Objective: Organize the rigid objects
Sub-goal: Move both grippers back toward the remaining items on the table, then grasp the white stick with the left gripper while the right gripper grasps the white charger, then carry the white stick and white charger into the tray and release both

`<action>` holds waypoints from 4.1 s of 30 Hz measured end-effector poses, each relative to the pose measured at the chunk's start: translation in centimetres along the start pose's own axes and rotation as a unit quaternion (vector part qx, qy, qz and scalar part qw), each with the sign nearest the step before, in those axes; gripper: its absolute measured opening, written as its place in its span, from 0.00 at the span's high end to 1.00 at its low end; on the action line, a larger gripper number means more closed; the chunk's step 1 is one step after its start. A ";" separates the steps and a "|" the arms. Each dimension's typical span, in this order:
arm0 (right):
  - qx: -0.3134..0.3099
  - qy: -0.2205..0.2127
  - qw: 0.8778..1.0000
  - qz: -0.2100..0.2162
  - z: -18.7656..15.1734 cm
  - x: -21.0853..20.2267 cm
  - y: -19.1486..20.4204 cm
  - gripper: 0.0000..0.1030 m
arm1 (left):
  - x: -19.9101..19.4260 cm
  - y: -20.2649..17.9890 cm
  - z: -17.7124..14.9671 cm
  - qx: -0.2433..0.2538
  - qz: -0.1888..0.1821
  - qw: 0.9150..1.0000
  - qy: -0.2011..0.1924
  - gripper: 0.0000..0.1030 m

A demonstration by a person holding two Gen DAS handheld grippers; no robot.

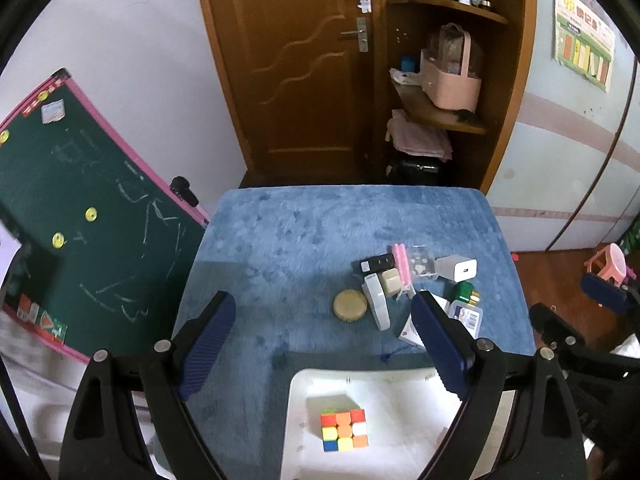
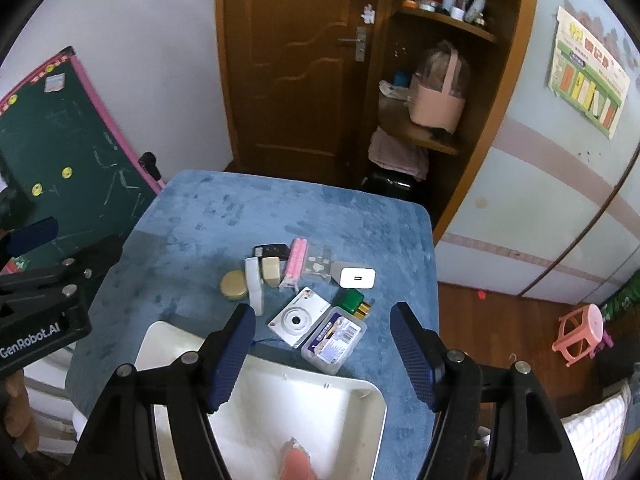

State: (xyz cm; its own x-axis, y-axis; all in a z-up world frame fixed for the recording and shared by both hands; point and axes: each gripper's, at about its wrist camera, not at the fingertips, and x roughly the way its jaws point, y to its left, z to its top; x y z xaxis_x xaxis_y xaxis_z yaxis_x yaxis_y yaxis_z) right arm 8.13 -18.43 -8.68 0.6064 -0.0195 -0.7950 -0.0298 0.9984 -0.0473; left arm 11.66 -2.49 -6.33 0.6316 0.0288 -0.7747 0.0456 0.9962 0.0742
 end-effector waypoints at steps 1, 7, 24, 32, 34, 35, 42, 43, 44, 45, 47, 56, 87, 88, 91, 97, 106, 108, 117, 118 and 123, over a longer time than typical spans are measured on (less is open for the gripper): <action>0.007 0.003 1.000 -0.003 0.4 0.4 -0.4 0.31 | 0.4 0.0 0.4 0.003 -0.001 1.000 0.001 0.12; 0.040 0.012 0.999 -0.028 2.0 2.4 -2.7 0.31 | 3.1 -0.4 2.9 0.023 -0.005 1.000 0.010 0.12; 0.170 0.118 0.978 0.008 4.4 14.6 -9.5 0.31 | 18.0 -2.3 1.4 -0.006 -0.076 0.975 0.209 0.12; 0.204 0.182 0.961 0.042 4.0 21.3 -10.1 0.31 | 21.7 -3.0 -0.2 -0.017 -0.080 0.967 0.242 0.12; 0.204 0.193 0.958 0.053 4.0 22.6 -9.9 0.31 | 22.3 -3.2 -0.3 -0.021 -0.084 0.966 0.242 0.12; 0.202 0.203 0.956 0.061 4.0 23.8 -9.7 0.31 | 22.5 -3.3 -0.4 -0.022 -0.084 0.966 0.243 0.12; 0.126 0.244 0.958 0.080 4.5 27.4 -7.9 0.31 | 24.6 -3.5 -1.1 -0.038 -0.079 0.962 0.257 0.27; 0.112 0.251 0.958 0.086 4.6 27.9 -7.6 0.31 | 24.9 -3.6 -1.2 -0.040 -0.077 0.962 0.260 0.30; 0.104 0.256 0.957 0.087 4.6 28.2 -7.5 0.31 | 25.1 -3.6 -1.3 -0.042 -0.077 0.961 0.263 0.32; 0.097 0.260 0.957 0.087 4.6 28.6 -7.4 0.31 | 25.4 -3.7 -1.5 -0.046 -0.080 0.960 0.265 0.33; 0.083 0.273 0.955 0.080 4.7 29.6 -7.0 0.31 | 25.5 -3.7 -1.4 -0.056 -0.094 0.959 0.260 0.33; 0.056 0.320 0.942 0.088 4.1 32.5 -5.2 0.32 | 25.0 -5.1 -0.4 -0.026 -0.123 0.963 0.237 0.59; 0.066 0.318 0.940 0.103 2.5 32.0 -5.9 0.47 | 24.9 -4.6 -1.0 -0.006 -0.123 0.967 0.222 0.78; 0.067 0.316 0.941 0.104 2.4 31.6 -6.4 0.47 | 24.3 -4.5 -0.9 -0.006 -0.123 0.968 0.219 0.78; 0.078 0.301 0.944 0.112 2.4 29.6 -7.0 0.47 | 21.9 -3.9 -0.3 -0.006 -0.126 0.970 0.208 0.78; 0.089 0.259 0.952 0.135 3.4 24.1 -7.4 0.47 | 15.1 -2.2 0.9 -0.008 -0.139 0.976 0.165 0.78; 0.079 0.173 0.967 0.170 4.5 12.1 -6.6 0.47 | 3.9 -2.0 1.2 0.017 -0.156 0.984 0.086 0.78; 0.073 0.158 0.969 0.177 3.9 9.8 -5.9 0.47 | 1.9 -1.9 0.6 0.021 -0.158 0.984 0.073 0.78; 0.036 0.124 0.973 0.190 -3.1 2.0 -1.6 0.47 | -1.9 -2.6 -7.4 0.067 -0.162 0.981 0.083 0.78; 0.033 0.124 0.974 0.185 -4.1 1.8 -1.1 0.47 | -1.7 -2.7 -8.6 0.072 -0.162 0.980 0.090 0.78; 0.023 0.120 0.980 0.155 -9.3 2.3 0.9 0.47 | -1.0 -3.1 -13.1 0.107 -0.151 0.978 0.099 0.78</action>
State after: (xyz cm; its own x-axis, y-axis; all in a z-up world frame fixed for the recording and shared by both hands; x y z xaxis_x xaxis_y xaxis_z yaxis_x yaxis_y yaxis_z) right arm 2.10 -18.11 -16.15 0.3691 0.2795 -0.8864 -0.1434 0.9594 0.2428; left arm 0.80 -4.55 -14.03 0.4037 -0.2273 -0.8862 0.3807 0.9225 -0.0632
